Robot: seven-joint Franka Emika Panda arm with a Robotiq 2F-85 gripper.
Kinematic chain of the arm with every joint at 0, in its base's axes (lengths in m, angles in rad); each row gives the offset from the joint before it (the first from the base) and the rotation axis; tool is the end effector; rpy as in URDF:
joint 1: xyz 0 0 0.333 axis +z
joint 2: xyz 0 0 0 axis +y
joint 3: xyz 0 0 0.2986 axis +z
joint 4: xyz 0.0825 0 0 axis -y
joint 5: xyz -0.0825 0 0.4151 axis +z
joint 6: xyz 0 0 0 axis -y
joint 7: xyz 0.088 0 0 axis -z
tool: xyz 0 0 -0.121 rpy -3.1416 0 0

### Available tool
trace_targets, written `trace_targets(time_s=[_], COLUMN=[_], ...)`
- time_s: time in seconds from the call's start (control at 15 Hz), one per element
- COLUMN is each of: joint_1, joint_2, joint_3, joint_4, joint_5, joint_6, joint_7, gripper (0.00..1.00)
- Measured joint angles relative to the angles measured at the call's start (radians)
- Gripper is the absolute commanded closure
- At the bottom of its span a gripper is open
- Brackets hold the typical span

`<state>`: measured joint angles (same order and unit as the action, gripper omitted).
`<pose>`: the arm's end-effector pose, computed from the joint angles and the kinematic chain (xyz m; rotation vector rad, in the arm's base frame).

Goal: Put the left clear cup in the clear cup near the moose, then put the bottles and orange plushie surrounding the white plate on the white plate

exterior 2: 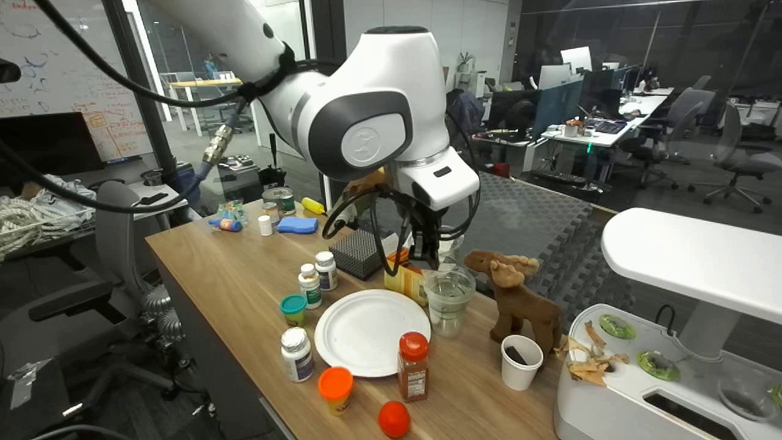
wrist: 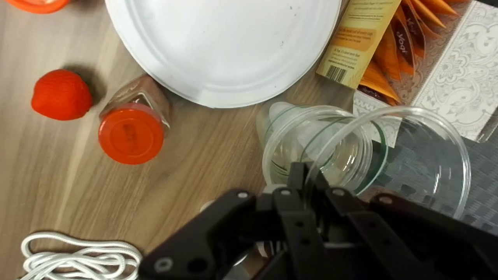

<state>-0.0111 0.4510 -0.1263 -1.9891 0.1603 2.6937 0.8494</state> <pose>0.6445 -0.0921 0.2091 -2.5545 1.5709 -0.3483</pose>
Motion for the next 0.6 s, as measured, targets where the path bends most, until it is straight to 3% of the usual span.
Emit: trace_targets(time_s=[0.6], joint_1=[0.0], joint_2=[0.001], joint_3=[0.005], joint_4=[0.021], joint_5=[0.023], joint_6=[0.002], joint_7=[-0.005], gripper=[0.02])
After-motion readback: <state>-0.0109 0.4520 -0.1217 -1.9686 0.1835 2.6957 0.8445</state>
